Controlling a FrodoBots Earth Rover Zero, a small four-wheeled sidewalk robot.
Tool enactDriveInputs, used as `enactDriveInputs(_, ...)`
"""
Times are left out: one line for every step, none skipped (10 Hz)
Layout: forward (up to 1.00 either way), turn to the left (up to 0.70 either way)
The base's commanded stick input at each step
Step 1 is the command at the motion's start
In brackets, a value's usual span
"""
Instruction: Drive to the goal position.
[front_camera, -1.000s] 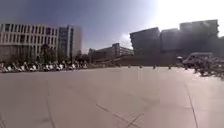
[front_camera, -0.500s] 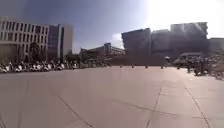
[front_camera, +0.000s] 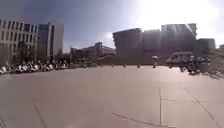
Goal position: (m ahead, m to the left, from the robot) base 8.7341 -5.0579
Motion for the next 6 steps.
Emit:
enactDriveInputs(1.00, -0.27)
enactDriveInputs(1.00, -0.27)
enactDriveInputs(1.00, -0.27)
enactDriveInputs(1.00, -0.27)
enactDriveInputs(1.00, -0.27)
enactDriveInputs(1.00, -0.27)
